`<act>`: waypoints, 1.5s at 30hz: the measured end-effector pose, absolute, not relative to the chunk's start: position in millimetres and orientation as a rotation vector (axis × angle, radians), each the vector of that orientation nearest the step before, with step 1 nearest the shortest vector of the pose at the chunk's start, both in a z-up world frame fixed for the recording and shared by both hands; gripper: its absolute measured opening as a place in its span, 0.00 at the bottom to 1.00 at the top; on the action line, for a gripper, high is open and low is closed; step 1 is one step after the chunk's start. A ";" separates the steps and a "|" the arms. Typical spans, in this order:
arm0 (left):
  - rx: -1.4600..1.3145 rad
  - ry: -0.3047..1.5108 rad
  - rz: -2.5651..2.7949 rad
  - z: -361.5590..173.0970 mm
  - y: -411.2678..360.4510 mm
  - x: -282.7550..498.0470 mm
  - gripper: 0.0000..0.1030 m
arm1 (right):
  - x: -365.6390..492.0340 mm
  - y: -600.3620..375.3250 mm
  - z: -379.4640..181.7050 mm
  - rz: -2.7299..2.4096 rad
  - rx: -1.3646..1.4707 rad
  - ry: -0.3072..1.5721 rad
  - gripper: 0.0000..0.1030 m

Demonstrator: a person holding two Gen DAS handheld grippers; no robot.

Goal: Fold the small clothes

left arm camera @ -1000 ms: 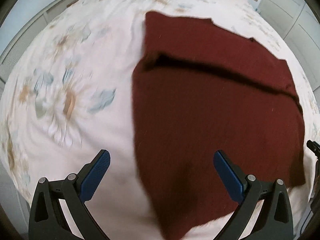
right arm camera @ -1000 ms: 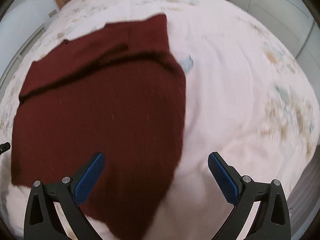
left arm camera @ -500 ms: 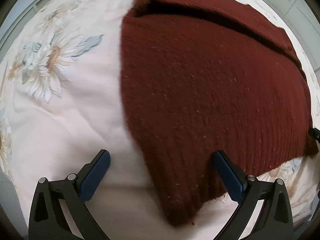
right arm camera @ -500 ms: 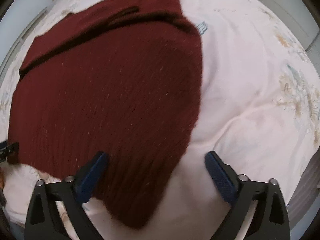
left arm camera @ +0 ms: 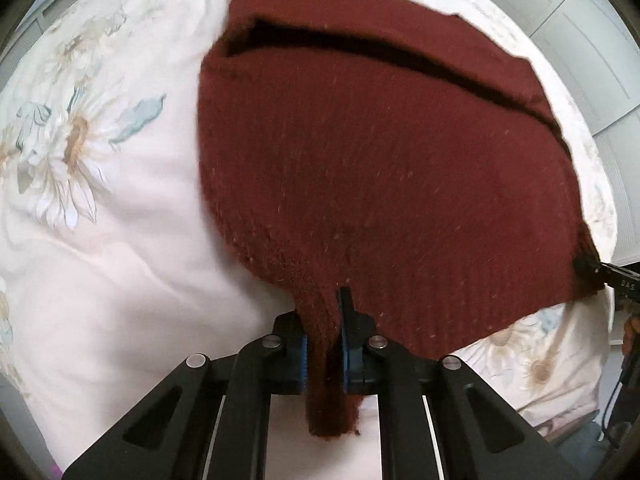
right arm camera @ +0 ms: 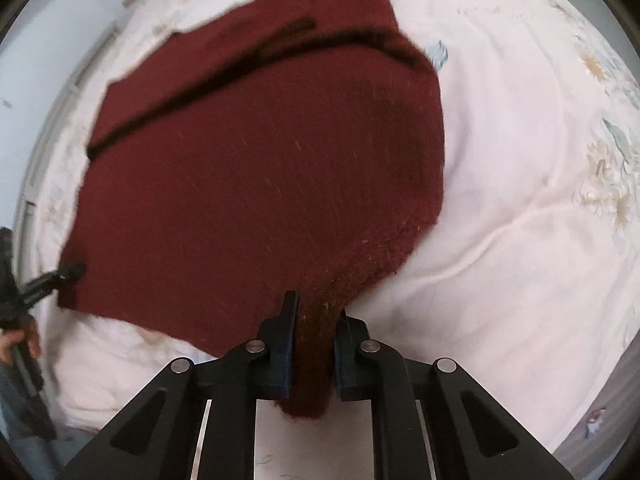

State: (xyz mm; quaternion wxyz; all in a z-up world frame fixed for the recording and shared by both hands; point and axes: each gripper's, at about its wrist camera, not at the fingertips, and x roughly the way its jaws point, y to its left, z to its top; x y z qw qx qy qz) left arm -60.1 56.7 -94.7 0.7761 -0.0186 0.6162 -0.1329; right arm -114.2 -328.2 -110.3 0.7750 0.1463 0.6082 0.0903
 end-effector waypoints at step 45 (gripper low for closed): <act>0.095 1.149 -0.020 -59.6 35.2 181.9 0.18 | 161.0 -340.1 -71.6 0.038 0.326 1.102 0.16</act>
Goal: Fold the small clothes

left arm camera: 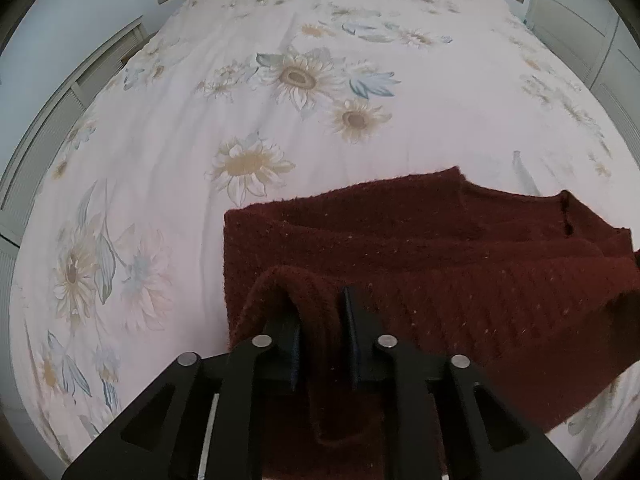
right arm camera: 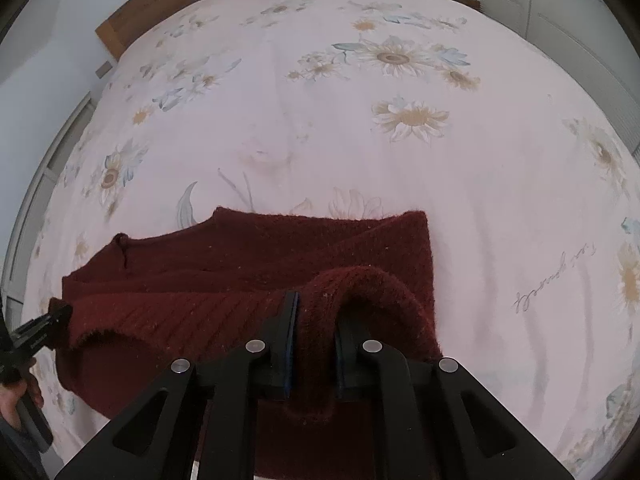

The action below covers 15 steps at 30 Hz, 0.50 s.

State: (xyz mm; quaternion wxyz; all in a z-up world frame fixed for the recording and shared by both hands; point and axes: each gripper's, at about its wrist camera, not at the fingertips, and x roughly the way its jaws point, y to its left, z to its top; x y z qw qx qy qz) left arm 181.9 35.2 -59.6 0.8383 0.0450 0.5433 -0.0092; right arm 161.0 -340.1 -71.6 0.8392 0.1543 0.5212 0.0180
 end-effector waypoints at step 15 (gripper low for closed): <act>0.117 1.029 -0.102 -23.8 0.6 152.7 0.99 | 127.8 -309.2 -35.7 0.054 0.181 0.964 0.86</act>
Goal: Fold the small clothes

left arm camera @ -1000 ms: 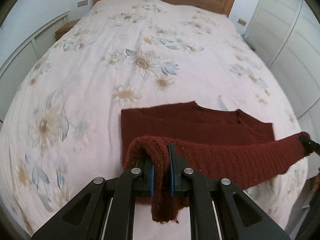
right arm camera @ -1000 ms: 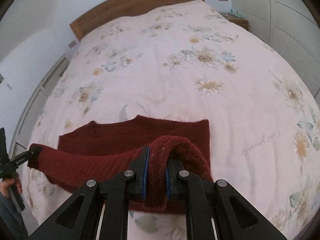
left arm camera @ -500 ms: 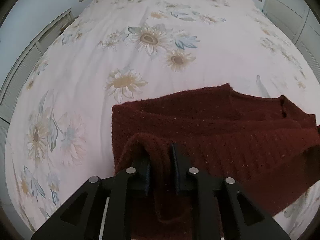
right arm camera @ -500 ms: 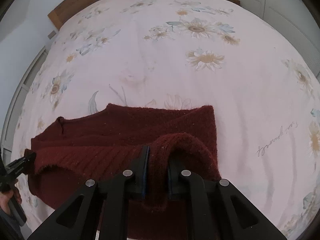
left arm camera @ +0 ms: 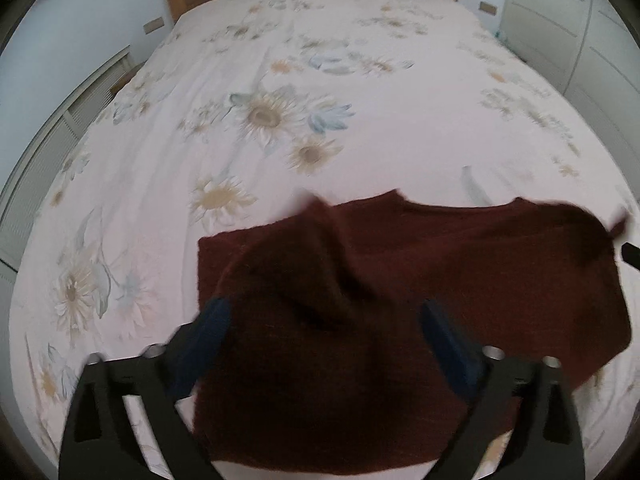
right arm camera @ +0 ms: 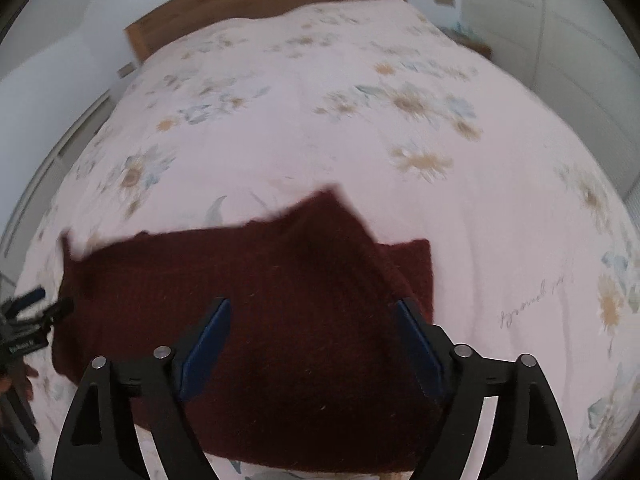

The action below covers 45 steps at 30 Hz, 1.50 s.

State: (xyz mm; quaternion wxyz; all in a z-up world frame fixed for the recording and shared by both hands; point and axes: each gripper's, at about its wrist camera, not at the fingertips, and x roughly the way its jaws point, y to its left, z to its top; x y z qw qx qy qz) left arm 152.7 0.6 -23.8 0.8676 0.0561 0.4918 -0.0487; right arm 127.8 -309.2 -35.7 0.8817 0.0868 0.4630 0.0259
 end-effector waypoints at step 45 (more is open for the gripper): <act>0.087 1.060 -0.206 -73.5 39.8 98.7 0.99 | 52.0 -273.5 -77.8 0.044 -0.029 0.951 1.00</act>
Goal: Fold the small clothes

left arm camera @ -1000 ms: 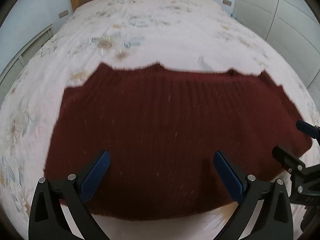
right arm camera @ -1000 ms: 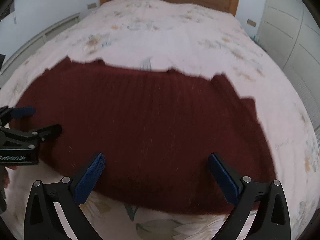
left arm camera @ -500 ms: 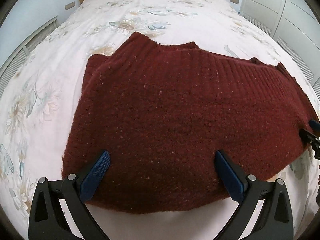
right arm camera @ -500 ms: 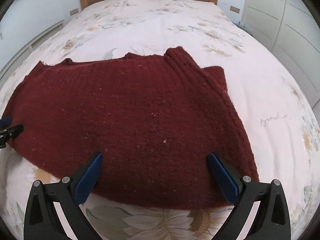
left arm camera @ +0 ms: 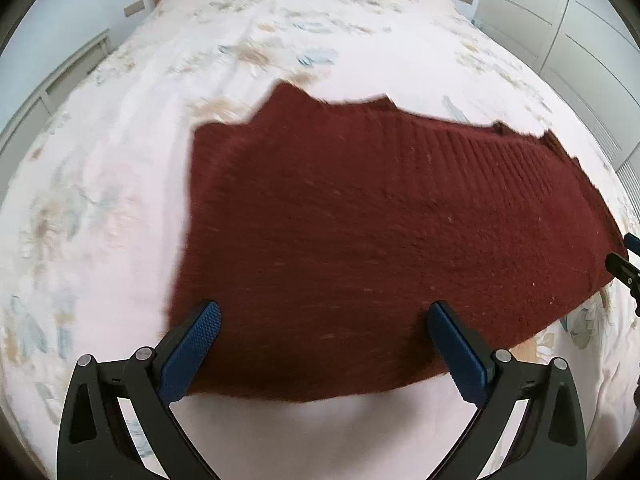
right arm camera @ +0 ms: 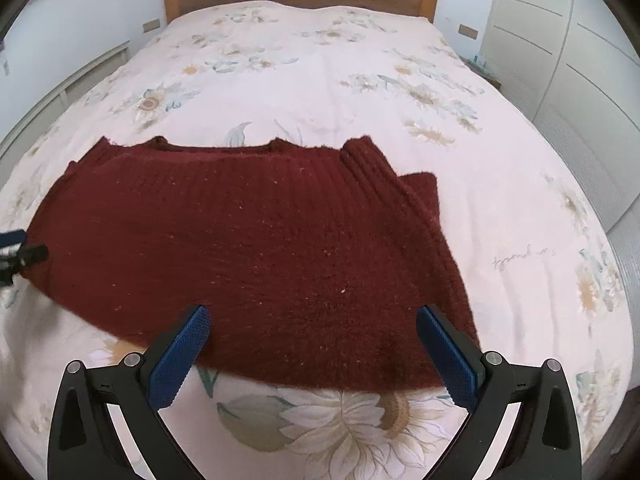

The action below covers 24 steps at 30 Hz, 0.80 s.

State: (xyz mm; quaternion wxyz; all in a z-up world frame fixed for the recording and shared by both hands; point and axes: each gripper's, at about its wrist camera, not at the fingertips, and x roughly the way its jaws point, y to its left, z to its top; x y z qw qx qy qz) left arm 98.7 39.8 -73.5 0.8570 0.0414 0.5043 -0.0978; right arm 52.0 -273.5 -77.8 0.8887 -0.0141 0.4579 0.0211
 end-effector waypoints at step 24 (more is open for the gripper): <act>-0.177 1.246 -0.148 -115.3 113.7 142.6 0.99 | 18.5 -282.1 -87.9 0.025 0.005 1.033 1.00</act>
